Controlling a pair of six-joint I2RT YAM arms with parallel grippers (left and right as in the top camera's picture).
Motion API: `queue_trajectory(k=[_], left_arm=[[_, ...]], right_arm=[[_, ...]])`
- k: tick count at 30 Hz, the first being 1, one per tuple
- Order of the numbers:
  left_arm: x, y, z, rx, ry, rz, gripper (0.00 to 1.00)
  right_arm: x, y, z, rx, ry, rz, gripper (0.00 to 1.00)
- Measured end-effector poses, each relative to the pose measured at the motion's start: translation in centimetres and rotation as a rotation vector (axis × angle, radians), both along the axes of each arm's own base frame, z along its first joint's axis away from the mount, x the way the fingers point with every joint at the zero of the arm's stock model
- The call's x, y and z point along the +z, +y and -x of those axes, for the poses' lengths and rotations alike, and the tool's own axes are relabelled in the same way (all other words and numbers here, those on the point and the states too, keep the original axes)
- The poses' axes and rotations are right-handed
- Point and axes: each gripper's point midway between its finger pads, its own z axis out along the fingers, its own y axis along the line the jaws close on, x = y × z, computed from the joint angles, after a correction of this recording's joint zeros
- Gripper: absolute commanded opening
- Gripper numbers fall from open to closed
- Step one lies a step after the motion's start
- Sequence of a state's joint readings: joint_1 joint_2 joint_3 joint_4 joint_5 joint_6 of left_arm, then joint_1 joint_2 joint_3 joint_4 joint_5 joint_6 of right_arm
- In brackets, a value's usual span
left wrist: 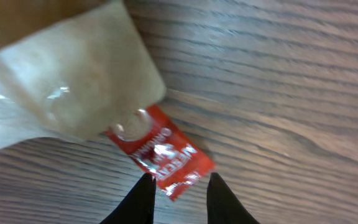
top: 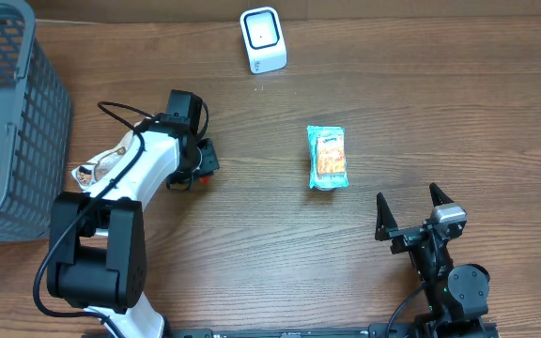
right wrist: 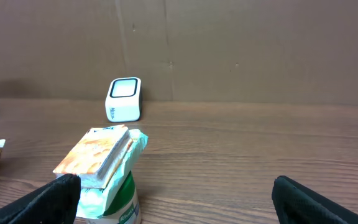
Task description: Scan the item barcode
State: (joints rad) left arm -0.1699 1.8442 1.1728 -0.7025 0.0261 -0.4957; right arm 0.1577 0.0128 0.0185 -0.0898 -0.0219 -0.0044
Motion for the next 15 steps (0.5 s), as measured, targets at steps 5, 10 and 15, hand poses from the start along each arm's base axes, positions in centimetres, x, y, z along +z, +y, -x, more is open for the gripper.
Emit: queue_trajectory(k=[5,10,15], left_arm=[[0.0,0.6,-0.3,0.057,-0.012,-0.020,0.26],[-0.2,0.8,-0.9,0.081,-0.029,-0.028,0.25],[-1.6,1.1,-0.9,0.097,-0.008,-0.047,0.12]], right_arm=[[0.0,0.0,0.0,0.000,0.000,0.000,1.00],[0.0,0.0,0.0,0.000,0.000,0.000,1.00],[0.0,0.0,0.0,0.000,-0.001,0.000,1.00]])
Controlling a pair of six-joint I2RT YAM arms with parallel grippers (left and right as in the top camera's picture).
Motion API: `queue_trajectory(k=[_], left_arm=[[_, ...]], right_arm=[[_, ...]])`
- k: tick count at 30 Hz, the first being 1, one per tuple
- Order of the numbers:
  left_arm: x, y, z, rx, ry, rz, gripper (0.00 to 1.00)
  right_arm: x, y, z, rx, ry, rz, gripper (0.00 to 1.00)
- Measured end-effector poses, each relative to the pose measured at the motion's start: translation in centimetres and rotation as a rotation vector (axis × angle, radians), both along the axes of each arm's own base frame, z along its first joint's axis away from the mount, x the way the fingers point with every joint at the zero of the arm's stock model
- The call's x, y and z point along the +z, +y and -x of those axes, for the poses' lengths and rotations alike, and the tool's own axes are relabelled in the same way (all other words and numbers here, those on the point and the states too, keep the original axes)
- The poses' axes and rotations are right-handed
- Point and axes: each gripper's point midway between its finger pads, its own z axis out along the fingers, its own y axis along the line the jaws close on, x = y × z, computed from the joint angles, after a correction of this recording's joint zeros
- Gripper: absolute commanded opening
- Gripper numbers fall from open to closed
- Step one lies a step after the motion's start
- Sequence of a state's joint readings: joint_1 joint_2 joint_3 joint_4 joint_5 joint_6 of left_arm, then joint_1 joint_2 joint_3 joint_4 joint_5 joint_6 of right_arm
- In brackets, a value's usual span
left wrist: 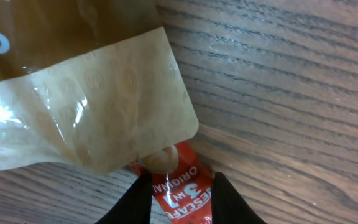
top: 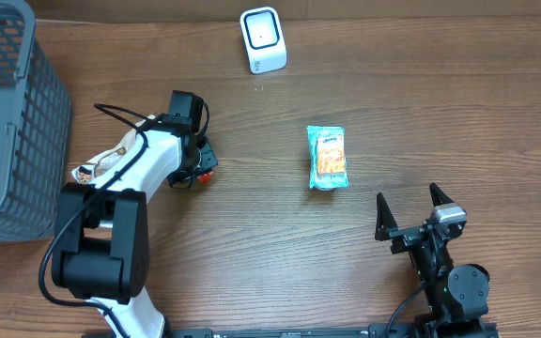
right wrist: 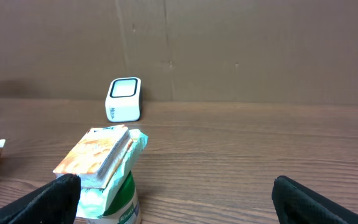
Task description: Scan the item barcode
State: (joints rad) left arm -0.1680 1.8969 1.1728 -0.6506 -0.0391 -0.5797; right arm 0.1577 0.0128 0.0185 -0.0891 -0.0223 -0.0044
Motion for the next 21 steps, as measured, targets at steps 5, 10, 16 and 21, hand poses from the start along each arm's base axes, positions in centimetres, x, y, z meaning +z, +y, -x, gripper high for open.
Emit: queue_trajectory(k=[5,10,16,21], left_arm=[[-0.1,0.0,0.0,0.017,0.003,0.001,0.04],[0.0,-1.0,0.1,-0.018,0.017,0.078,0.04],[0.1,-4.8,1.0,-0.182,0.047,0.252,0.04],[0.1,-8.0,2.5,-0.322,0.075,0.308,0.04]], right_arm=[[0.0,0.0,0.0,0.000,0.001,0.000,1.00],[0.0,0.0,0.0,0.000,0.001,0.001,1.00],[0.0,0.0,0.0,0.000,0.001,0.000,1.00],[0.0,0.0,0.0,0.000,0.001,0.000,1.00]])
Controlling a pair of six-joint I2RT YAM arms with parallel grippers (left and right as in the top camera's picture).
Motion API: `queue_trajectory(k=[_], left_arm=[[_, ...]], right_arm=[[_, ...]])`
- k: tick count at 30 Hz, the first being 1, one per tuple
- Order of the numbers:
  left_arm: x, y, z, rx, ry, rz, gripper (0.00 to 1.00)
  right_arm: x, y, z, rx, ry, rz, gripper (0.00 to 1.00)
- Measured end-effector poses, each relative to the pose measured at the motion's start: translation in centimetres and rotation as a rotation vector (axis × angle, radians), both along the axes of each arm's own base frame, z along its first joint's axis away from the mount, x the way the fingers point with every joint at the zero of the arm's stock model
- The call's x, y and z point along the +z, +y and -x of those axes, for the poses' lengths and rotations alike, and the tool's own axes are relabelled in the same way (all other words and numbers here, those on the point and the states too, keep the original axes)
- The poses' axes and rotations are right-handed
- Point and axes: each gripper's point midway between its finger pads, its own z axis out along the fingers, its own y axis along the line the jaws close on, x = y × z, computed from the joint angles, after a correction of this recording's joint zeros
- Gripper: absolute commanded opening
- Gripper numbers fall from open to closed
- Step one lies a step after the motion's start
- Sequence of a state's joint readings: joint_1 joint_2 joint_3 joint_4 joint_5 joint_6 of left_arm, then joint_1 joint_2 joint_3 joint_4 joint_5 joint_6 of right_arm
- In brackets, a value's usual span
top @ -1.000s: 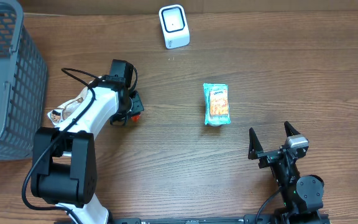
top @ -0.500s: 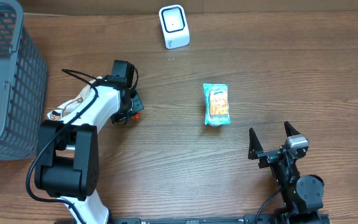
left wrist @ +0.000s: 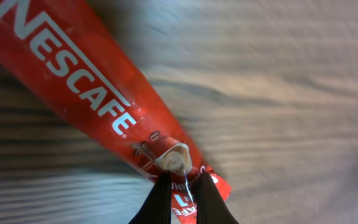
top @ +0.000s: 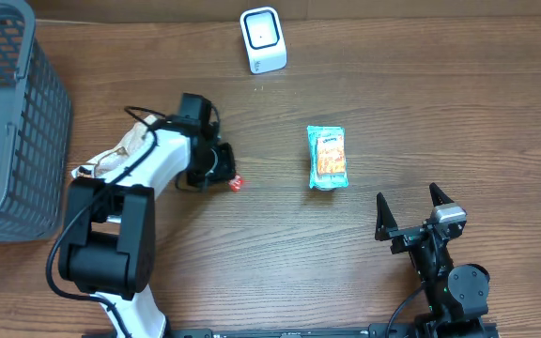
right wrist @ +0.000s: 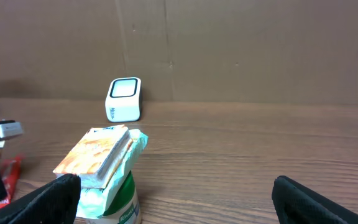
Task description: Scan the item barcode
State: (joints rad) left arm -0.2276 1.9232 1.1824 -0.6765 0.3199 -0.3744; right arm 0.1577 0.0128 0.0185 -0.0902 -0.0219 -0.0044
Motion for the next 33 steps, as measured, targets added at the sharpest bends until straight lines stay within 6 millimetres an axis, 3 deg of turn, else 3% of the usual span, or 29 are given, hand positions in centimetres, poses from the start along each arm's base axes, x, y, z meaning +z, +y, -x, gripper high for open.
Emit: queue_trajectory(k=[5,8,11,13,16,21,28,33], left_arm=[[0.0,-2.3,1.5,-0.124,0.007,0.008,0.04],[0.5,-2.6,2.1,-0.150,0.043,-0.005,0.16],[2.6,-2.0,0.9,-0.144,0.041,-0.030,0.20],[4.7,-1.4,-0.7,-0.126,0.013,-0.048,0.28],[8.3,0.9,-2.8,-0.081,-0.020,-0.112,0.29],[11.7,6.7,-3.1,0.014,0.008,-0.269,0.25],[11.0,14.6,-2.1,0.206,0.076,-0.487,0.25],[7.5,17.9,-0.9,0.303,0.117,-0.541,0.24]], right_arm=[[0.0,0.0,0.0,0.000,0.000,0.000,1.00],[0.0,0.0,0.0,0.000,-0.001,0.000,1.00],[0.0,0.0,0.0,0.000,-0.001,0.000,1.00],[0.0,0.0,0.0,0.000,-0.001,0.000,1.00],[0.0,0.0,0.0,0.000,0.000,0.000,1.00],[0.0,0.0,0.0,0.000,-0.001,-0.001,1.00],[0.0,0.0,0.0,0.000,0.000,0.000,1.00],[0.0,0.0,0.0,0.000,0.000,0.000,1.00]])
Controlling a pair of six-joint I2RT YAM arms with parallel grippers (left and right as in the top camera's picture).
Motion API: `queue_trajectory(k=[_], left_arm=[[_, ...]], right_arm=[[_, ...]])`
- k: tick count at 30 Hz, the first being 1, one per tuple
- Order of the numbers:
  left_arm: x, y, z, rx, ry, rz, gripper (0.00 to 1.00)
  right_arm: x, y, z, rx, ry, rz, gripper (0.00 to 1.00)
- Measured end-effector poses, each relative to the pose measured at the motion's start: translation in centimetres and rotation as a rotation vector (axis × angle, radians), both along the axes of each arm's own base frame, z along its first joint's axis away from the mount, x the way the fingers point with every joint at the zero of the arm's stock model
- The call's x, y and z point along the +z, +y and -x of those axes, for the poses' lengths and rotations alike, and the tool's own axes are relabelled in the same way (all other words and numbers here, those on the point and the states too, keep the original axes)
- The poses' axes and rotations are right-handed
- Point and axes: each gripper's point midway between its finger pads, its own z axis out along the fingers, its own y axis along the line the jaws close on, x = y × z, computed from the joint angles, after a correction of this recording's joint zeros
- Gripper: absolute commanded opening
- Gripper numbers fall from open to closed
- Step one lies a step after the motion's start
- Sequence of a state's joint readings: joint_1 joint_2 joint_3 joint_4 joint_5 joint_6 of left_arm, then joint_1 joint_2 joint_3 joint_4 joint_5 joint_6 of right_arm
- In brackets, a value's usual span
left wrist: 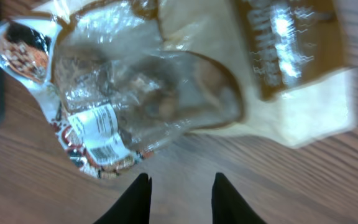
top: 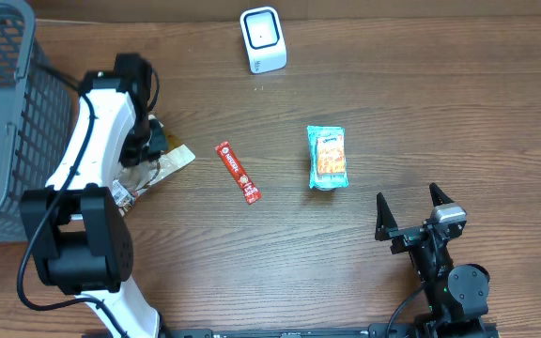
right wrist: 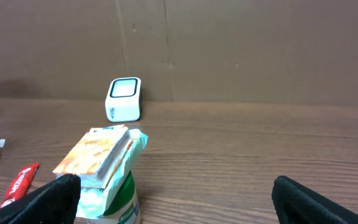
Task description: Scan the item barcode
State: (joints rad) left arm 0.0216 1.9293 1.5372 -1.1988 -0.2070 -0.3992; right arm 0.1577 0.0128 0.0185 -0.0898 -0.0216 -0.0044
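A red Nescafe sachet (top: 238, 172) lies flat on the table, left of a teal cracker pack (top: 327, 157); its end also shows in the right wrist view (right wrist: 18, 185). The white scanner (top: 262, 39) stands at the back. My left gripper (left wrist: 180, 186) is open and empty. It hangs over a crumpled clear-and-brown snack bag (left wrist: 160, 87), which carries a barcode label (left wrist: 104, 134). In the overhead view the left gripper (top: 151, 139) is at the bag's (top: 150, 169) upper end. My right gripper (top: 411, 214) stands open near the front edge, behind the cracker pack (right wrist: 104, 165).
A grey mesh basket (top: 12, 122) fills the left edge, close beside my left arm. A cardboard wall rises behind the scanner (right wrist: 124, 98).
My left gripper was shut on the red sachet right of the snack bag. The sachet now lies loose further right, and the gripper is open back over the bag. The right arm is unchanged.
My left gripper was open over the sachet's end, beside the snack bag. Then it was lower around that end, then shut on the sachet and further right. Now the sachet lies alone mid-table and the open gripper is over the bag.
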Motion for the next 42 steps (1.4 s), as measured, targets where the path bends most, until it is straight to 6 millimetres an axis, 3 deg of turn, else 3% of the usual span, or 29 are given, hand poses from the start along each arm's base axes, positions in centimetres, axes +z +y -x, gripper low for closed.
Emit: queue_trajectory(k=[4,9,16,20,25,28,33,37,42], left_arm=[[-3.0,1.0,0.9,0.037,0.003,-0.016,0.24],[-6.1,0.9,2.4,0.042,0.018,-0.011,0.24],[-7.9,-1.5,1.7,0.034,-0.039,0.136,0.20],[-7.9,-3.9,0.4,-0.015,-0.085,0.276,0.15],[-6.5,-5.4,1.4,-0.044,-0.021,0.364,0.12],[-3.7,-4.6,-0.3,-0.063,-0.046,0.326,0.09],[-0.4,-1.5,-3.4,-0.076,-0.136,0.143,0.05],[0.0,0.9,-4.0,-0.068,-0.154,0.002,0.05],[-1.0,2.2,-4.0,-0.063,-0.162,-0.073,0.04]], right_arm=[[0.0,0.0,0.0,0.001,0.000,0.000,1.00],[0.0,0.0,0.0,0.001,0.001,0.000,1.00],[0.0,0.0,0.0,0.000,0.000,0.000,1.00],[0.0,0.0,0.0,0.000,0.001,0.000,1.00],[0.0,0.0,0.0,0.000,0.000,0.000,1.00],[0.0,0.0,0.0,0.001,0.000,0.000,1.00],[0.0,0.0,0.0,0.000,0.000,0.000,1.00],[0.0,0.0,0.0,0.001,0.000,0.000,1.00],[0.0,0.0,0.0,0.001,0.000,0.000,1.00]])
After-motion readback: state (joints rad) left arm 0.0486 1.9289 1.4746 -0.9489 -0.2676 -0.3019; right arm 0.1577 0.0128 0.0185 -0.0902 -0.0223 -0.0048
